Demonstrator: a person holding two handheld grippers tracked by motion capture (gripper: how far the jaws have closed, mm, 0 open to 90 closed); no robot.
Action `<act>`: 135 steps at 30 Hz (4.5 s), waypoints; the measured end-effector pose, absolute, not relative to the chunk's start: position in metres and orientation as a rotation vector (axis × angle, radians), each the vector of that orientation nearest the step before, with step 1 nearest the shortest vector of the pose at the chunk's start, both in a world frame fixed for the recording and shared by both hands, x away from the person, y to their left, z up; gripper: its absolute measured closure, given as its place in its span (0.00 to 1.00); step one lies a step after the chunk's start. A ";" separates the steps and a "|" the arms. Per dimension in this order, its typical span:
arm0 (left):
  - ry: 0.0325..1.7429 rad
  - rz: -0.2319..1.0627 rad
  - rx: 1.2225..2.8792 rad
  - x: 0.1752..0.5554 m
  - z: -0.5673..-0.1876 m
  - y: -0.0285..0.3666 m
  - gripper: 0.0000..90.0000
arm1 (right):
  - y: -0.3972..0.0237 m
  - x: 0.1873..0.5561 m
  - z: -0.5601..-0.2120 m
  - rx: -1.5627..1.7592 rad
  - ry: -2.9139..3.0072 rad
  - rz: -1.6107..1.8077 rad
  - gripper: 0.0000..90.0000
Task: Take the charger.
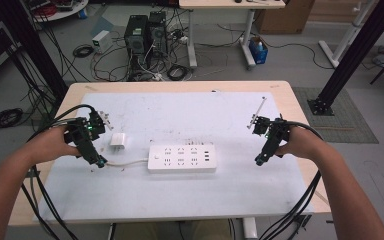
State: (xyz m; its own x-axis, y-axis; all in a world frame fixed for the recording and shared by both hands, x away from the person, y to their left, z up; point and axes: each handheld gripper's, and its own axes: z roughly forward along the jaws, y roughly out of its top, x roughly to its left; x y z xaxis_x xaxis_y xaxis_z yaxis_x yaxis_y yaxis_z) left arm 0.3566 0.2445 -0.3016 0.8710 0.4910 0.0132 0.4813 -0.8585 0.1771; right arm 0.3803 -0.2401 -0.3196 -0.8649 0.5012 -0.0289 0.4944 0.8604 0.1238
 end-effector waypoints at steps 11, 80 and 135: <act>0.810 0.103 2.850 0.357 -0.298 0.249 0.07 | -0.243 0.376 -0.320 0.808 2.957 0.186 0.03; 2.063 0.229 2.086 0.447 -0.415 0.232 0.16 | -0.252 0.382 -0.326 0.853 2.901 0.228 0.03; 0.547 0.234 2.643 0.395 -0.305 0.149 0.47 | -0.234 0.369 -0.324 1.120 2.672 0.513 0.03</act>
